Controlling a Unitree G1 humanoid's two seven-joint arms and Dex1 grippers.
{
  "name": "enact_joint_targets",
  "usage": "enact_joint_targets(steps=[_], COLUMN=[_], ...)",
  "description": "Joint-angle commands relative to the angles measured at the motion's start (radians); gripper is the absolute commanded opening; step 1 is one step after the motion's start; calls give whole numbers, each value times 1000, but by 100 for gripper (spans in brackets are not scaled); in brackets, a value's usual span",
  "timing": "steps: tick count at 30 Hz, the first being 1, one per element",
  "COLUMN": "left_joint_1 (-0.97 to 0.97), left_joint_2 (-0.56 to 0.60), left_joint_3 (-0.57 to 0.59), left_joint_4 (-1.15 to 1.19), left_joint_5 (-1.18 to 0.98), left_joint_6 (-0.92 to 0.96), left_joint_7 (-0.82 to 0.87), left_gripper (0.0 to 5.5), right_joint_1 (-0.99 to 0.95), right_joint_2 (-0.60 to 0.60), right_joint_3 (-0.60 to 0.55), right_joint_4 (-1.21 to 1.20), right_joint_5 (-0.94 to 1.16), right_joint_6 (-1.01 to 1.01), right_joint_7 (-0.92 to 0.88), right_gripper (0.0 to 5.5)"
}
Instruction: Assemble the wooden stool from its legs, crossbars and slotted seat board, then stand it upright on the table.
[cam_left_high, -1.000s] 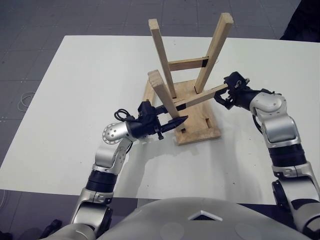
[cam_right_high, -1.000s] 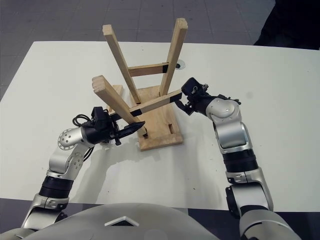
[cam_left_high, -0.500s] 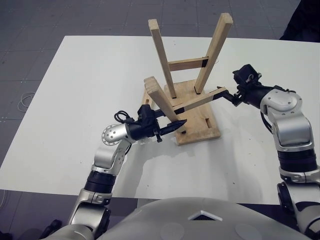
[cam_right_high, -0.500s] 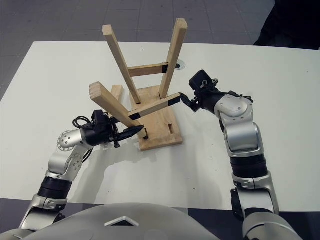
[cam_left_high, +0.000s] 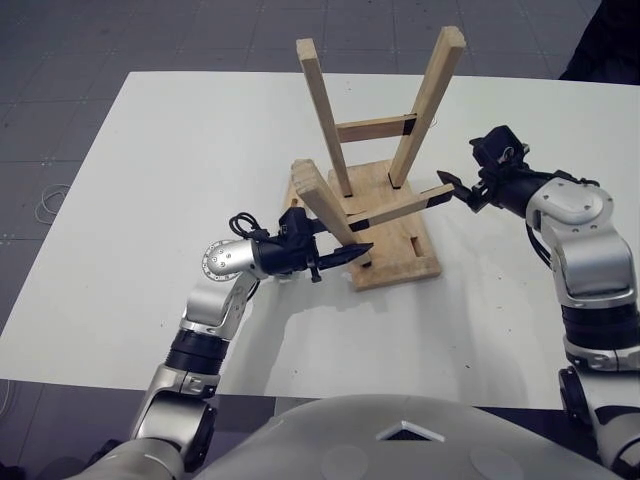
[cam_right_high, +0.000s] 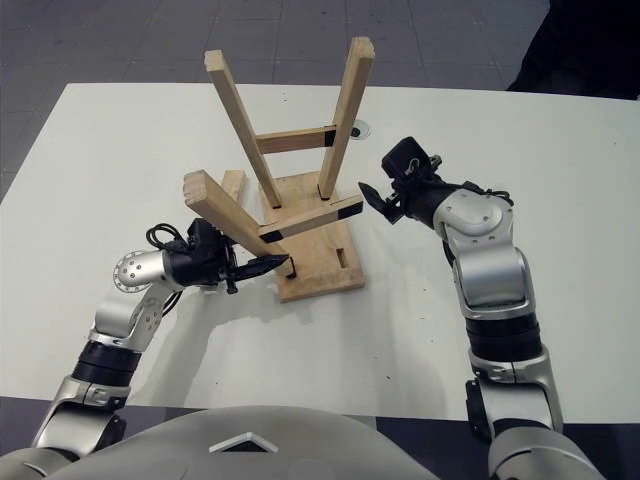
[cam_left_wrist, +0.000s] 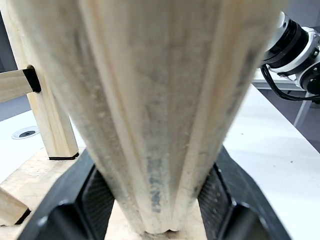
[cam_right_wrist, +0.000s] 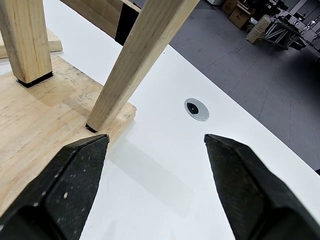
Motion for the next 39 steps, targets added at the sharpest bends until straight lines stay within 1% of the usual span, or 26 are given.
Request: enact_joint_targets(steps=[1,4,8,13,19,27,35,39], left_joint_1=[-24,-58,-87,-47,-13,-18,-104,-123], left_joint_2=[51,50,56,123,185,244,316,362], left_joint_3=[-41,-53,-77,-144,-179,-245,-326,-349], left_joint_4=[24,36,50,21,29,7,-53,-35], left_joint_5=[19,23,60,186,259,319,378,404], left_joint_6=[94,134,144,55,1,25,108,83], left_joint_7=[-63,-60,-57,-56,-49,-39,-60,-75], left_gripper=[205,205,205,205,205,205,205,205], right_joint_1=[10,13,12,9,8,23,62,64], right_joint_2=[-11,-11,-13,-15,-17,-19,-27,-28], right_joint_3=[-13,-13,-13,-20,-34,-51,-64,-73], right_joint_4=[-22,-25,-25,-28,-25,-38,-4,41], right_joint_5=[9,11,13,14,15,17,5,-9], right_joint_6=[19,22,24,27,27,38,26,16], right_joint_7=[-15,-21,-27,-34,-47,-66,-88,-116], right_gripper=[352,352,352,352,352,352,352,352])
